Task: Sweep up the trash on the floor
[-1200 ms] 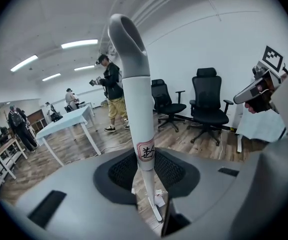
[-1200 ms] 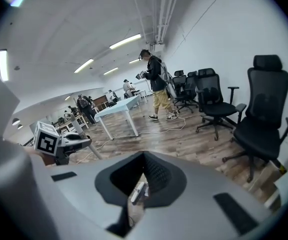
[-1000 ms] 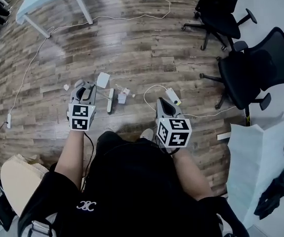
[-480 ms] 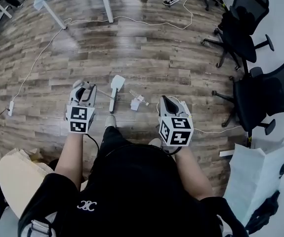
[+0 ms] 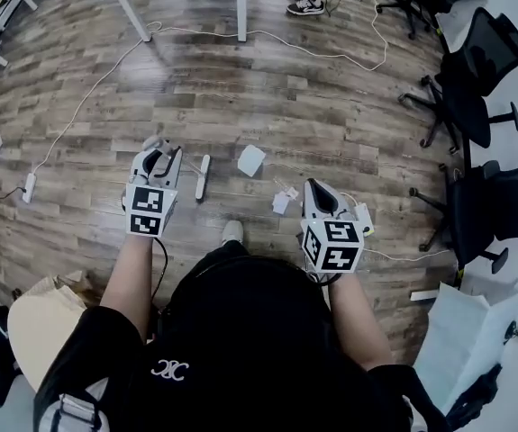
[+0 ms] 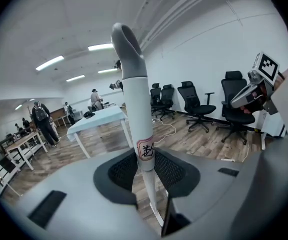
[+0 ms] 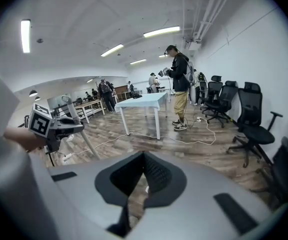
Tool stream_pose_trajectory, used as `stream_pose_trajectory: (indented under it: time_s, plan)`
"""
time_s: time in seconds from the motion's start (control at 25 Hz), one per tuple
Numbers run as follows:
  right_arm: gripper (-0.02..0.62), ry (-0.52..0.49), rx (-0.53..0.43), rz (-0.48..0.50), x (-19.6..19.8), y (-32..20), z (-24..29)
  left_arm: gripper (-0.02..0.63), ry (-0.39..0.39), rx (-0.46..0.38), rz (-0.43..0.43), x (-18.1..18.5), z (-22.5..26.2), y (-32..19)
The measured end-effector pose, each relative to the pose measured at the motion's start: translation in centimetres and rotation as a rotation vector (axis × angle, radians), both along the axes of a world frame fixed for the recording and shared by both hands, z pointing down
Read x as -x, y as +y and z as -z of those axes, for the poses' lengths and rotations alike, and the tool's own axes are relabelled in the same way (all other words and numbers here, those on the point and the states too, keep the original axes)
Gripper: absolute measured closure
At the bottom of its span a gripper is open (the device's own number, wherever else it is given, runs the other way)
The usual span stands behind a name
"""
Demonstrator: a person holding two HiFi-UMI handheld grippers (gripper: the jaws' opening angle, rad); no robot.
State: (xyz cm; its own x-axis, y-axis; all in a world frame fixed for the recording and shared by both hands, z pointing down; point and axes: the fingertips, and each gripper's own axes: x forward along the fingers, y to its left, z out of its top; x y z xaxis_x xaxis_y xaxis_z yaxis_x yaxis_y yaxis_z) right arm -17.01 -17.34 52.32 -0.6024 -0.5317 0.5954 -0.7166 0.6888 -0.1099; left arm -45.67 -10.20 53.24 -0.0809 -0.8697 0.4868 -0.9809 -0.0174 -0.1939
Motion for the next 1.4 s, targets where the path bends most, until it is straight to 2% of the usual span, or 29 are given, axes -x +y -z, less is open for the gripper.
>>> stream_pose_trajectory:
  time_s: [0.24, 0.48, 0.72, 0.84, 1.0, 1.2, 1.4]
  plan:
    - [0.583, 0.031, 0.016, -0.027, 3.9, 0.1, -0.3, 0.505, -0.095, 0.056, -0.033, 8.7, -1.0, 1.1]
    - [0.583, 0.09, 0.041, -0.09, 3.1, 0.0, -0.8, 0.505, -0.2, 0.137, -0.106, 14.1, -4.0, -1.7]
    - [0.583, 0.145, 0.044, -0.161, 0.3, 0.5, -1.2, 0.505, -0.166, 0.222, -0.077, 15.3, -9.4, -4.7]
    - [0.583, 0.168, 0.034, -0.206, -1.5, 0.6, -1.1, 0.506, -0.103, 0.204, -0.082, 13.3, -10.2, -6.6]
    - [0.583, 0.182, 0.047, -0.258, -4.0, 1.1, -1.5, 0.506, -0.002, 0.155, -0.126, 8.2, -9.7, -10.0]
    - [0.583, 0.191, 0.04, -0.272, -6.1, 1.8, -1.3, 0.506, 0.027, 0.118, -0.259, 0.1, -8.5, -13.9]
    - [0.583, 0.195, 0.024, -0.275, -8.3, 2.2, -0.9, 0.506, 0.072, 0.096, -0.42, -10.0, -7.4, -16.8]
